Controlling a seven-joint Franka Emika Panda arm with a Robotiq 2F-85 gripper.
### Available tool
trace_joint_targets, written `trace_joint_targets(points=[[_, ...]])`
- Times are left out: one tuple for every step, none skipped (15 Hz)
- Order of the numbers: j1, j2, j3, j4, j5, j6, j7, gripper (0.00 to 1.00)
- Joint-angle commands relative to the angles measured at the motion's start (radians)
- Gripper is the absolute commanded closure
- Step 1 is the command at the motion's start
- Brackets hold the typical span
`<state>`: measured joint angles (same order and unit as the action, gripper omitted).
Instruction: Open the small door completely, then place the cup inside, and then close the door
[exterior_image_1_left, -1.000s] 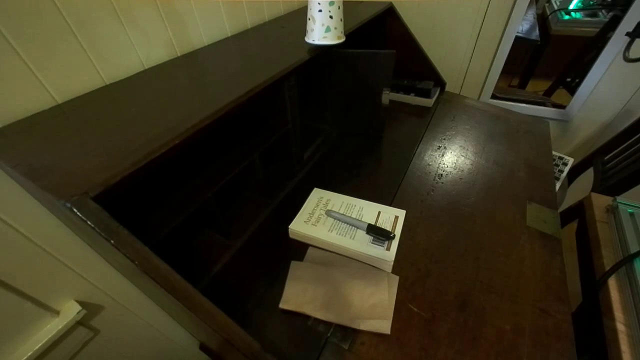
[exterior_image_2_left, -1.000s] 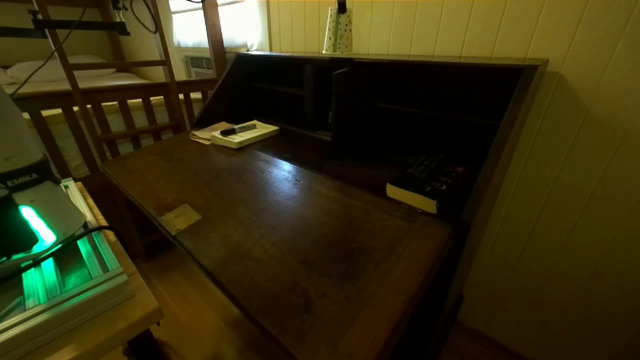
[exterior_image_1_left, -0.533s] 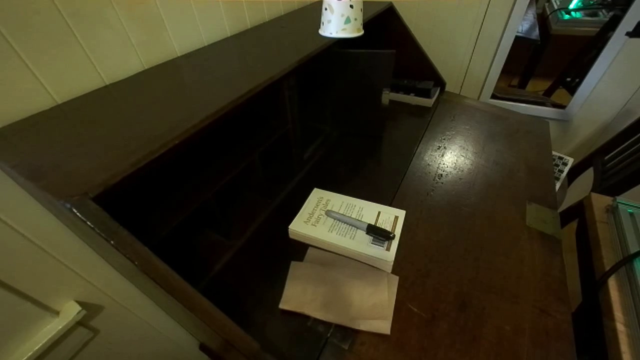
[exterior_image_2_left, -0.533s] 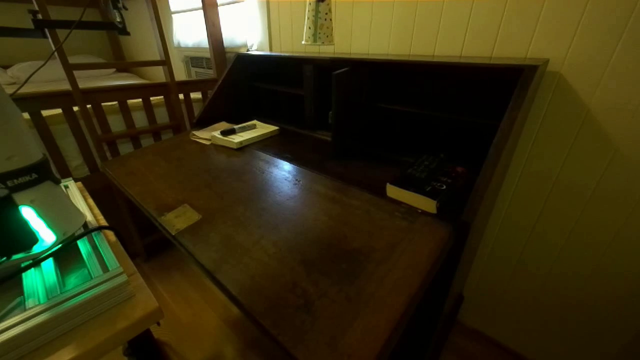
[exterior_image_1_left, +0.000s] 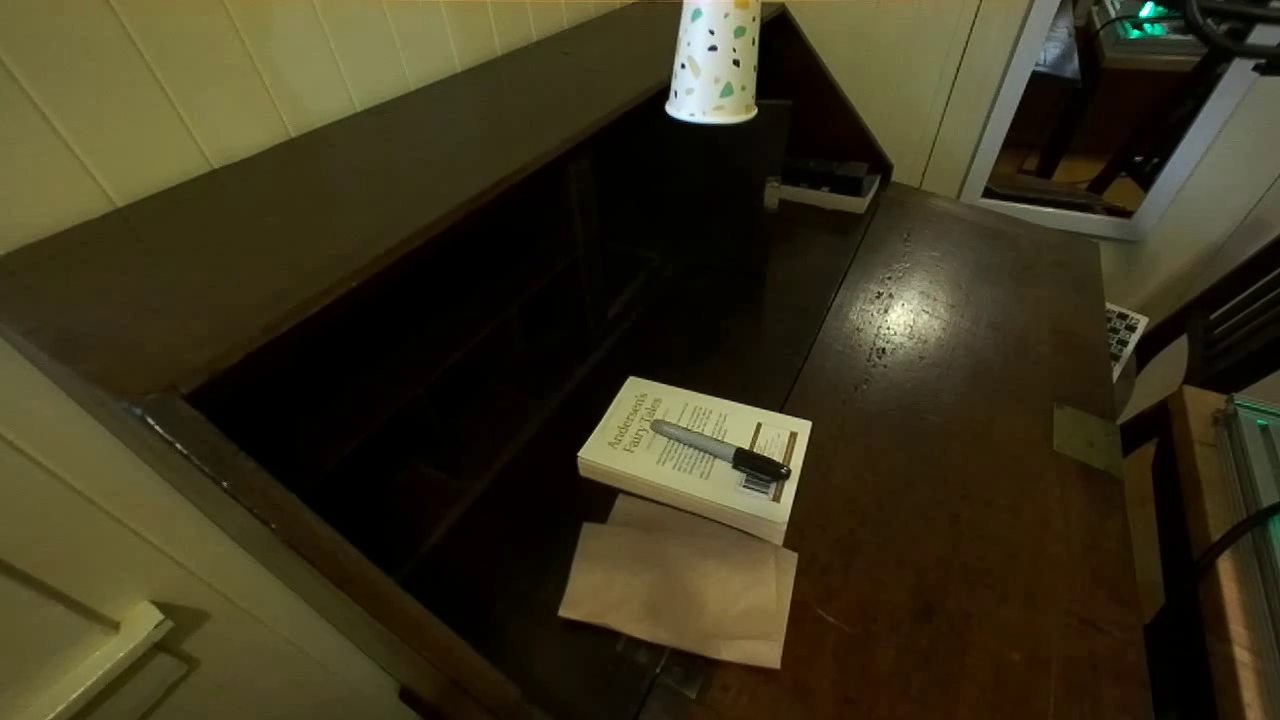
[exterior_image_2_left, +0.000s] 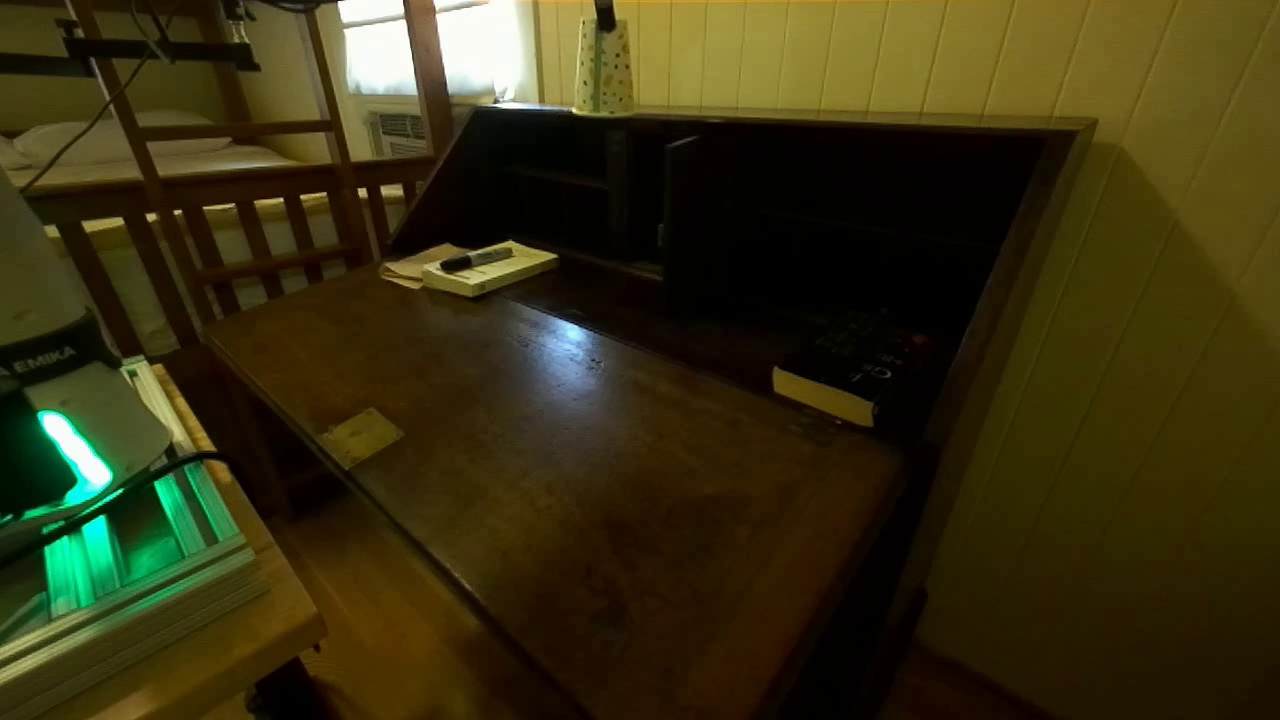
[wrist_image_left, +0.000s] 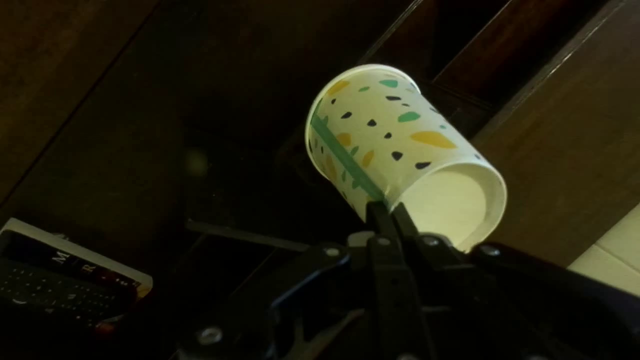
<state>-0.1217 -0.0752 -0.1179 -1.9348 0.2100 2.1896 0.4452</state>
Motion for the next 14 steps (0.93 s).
trace_joint_targets(points=[[0.0,-0.048,0.011,-0.128,-0.015,0.123,0.01,0.99],[0.0,-0.046,0.012,-0.146,-0.012,0.146,0.011,0.99],[0.001,-0.041,0.013,-0.164,-0.009,0.167,0.012,0.99],[0.001,-0.037,0.014,-0.179,-0.006,0.186,0.01,0.99],[0.002,-0.033,0.016,-0.192,-0.006,0.202,0.012,0.99],[0.002,-0.027,0.017,-0.202,-0.004,0.219,0.011,0.99],[0.002,-0.023,0.019,-0.211,-0.007,0.231,0.014,0.99],[0.002,-0.016,0.02,-0.219,-0.007,0.245,0.015,0.99],[0.003,-0.01,0.021,-0.224,-0.006,0.258,0.016,0.99],[0.003,-0.003,0.021,-0.228,-0.005,0.272,0.013,0.99],[0.003,0.004,0.022,-0.233,-0.004,0.289,0.014,0.99],[0.004,0.016,0.022,-0.234,-0.003,0.31,0.015,0.99],[0.004,0.028,0.022,-0.232,-0.004,0.328,0.014,0.99],[0.005,0.041,0.022,-0.228,-0.003,0.341,0.013,0.99]])
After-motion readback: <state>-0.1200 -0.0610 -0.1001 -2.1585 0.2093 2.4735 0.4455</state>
